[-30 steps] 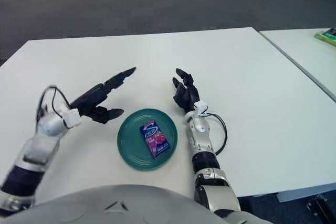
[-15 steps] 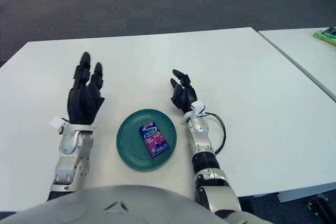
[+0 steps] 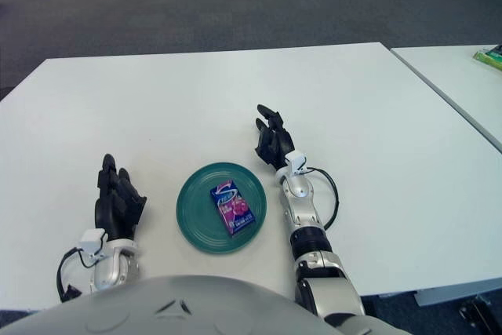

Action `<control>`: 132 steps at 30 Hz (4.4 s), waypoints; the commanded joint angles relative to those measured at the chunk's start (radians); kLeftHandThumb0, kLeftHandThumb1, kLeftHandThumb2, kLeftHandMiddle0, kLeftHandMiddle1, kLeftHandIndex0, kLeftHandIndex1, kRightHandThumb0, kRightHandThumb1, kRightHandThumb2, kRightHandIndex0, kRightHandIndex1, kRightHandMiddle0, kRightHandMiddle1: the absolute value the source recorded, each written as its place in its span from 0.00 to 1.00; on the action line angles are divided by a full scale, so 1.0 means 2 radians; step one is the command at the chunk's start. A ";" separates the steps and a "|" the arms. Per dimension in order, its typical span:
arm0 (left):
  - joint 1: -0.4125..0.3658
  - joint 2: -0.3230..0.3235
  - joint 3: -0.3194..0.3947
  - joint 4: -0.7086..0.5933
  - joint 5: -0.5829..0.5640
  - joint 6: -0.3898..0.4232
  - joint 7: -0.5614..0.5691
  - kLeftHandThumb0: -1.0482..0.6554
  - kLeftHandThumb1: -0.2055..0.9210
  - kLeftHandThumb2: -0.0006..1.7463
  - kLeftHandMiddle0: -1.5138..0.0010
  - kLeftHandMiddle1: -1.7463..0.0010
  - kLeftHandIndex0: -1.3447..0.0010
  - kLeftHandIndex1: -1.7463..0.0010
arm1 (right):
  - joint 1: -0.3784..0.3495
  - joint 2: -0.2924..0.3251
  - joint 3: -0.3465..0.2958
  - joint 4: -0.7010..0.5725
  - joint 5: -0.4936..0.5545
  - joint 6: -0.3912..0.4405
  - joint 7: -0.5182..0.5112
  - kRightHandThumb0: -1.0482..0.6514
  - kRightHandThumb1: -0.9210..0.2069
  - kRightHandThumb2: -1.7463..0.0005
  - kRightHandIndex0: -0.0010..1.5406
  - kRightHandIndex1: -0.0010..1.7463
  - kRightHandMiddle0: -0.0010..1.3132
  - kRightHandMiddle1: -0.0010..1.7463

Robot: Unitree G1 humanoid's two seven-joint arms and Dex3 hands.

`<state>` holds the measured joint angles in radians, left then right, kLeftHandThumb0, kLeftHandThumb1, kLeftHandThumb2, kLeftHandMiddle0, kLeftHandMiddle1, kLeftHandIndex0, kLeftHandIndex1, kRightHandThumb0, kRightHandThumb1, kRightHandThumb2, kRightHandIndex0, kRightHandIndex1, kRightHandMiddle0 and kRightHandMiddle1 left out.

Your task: Put the gum into the plate.

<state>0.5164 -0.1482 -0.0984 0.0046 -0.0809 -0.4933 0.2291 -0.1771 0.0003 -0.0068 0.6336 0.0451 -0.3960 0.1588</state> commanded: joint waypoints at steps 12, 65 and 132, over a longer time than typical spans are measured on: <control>-0.034 0.006 0.034 0.149 -0.029 -0.041 -0.070 0.02 1.00 0.58 0.97 0.99 0.95 0.91 | 0.051 -0.007 0.012 0.038 -0.016 0.007 -0.006 0.24 0.00 0.45 0.12 0.00 0.00 0.28; -0.083 0.034 0.072 0.139 -0.085 -0.090 -0.231 0.00 1.00 0.56 0.89 1.00 1.00 0.65 | 0.121 -0.010 -0.037 0.024 0.019 -0.099 0.024 0.21 0.00 0.44 0.03 0.00 0.00 0.09; -0.192 0.070 0.057 0.131 0.023 -0.003 -0.145 0.04 1.00 0.53 0.95 0.99 1.00 0.78 | 0.111 0.017 -0.029 -0.017 -0.003 -0.061 -0.062 0.20 0.00 0.47 0.04 0.00 0.00 0.07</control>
<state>0.1263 -0.0136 0.0187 0.2643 -0.0319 -0.5079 -0.0523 -0.0393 -0.0106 -0.0676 0.4846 0.0241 -0.5012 0.0406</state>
